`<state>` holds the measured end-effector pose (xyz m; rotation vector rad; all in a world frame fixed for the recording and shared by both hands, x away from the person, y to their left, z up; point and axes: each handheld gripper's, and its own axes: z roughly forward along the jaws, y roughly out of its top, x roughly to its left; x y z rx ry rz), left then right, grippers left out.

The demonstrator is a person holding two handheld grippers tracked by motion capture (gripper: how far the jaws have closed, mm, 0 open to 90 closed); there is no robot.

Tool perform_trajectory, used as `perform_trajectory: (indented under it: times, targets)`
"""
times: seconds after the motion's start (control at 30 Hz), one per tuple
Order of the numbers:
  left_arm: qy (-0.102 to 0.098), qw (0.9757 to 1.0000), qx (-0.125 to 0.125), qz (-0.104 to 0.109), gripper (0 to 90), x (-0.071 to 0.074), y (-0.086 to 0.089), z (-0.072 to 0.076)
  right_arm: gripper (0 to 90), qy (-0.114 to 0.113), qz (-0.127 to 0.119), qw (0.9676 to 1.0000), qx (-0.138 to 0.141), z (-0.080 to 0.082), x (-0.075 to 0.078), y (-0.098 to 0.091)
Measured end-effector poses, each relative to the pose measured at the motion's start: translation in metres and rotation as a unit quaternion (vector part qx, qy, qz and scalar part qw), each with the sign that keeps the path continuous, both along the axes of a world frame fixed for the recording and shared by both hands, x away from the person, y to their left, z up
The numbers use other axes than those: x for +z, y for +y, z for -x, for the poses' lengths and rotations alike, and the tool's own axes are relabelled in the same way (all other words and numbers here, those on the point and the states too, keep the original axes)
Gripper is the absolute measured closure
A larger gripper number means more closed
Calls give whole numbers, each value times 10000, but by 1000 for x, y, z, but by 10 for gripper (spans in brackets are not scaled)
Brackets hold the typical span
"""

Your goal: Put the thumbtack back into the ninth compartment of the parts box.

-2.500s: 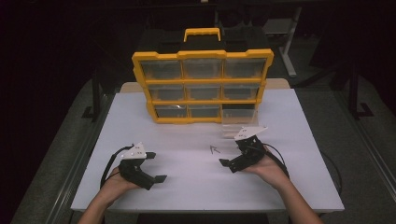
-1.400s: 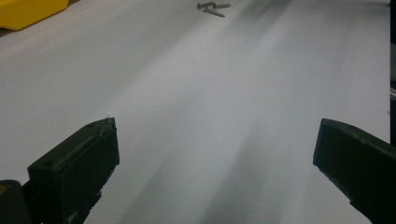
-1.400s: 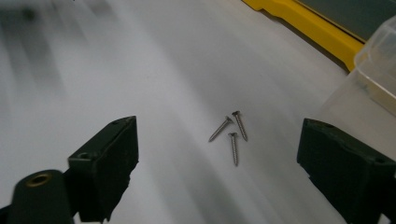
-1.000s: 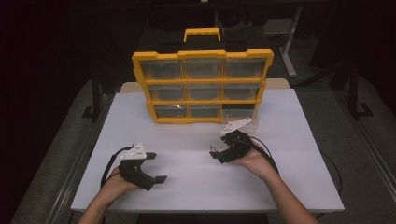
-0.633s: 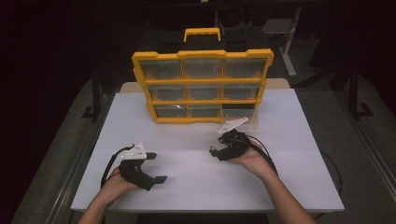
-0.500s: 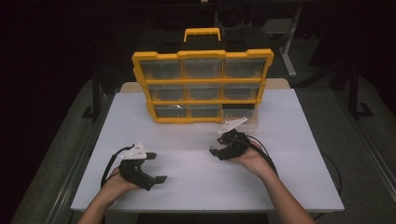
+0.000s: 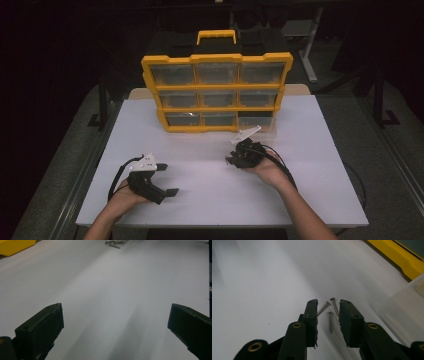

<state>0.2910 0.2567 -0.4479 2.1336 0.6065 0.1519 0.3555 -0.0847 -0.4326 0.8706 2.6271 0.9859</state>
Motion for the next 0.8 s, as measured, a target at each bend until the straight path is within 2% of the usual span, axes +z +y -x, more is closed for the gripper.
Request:
perform_trajectory:
  times: [0.17,0.33,0.8]
  targets:
    - [-2,10000,-6,-5,2,0,0,0,771,-52,73,10000,5,-1,-3,3]
    - [-16,10000,-8,-13,2,0,0,0,794,-66,212,9998,13,-3,-7,4]
    - [-11,10000,26,2,1,0,1,0,837,5,307,9995,0,-7,-15,6]
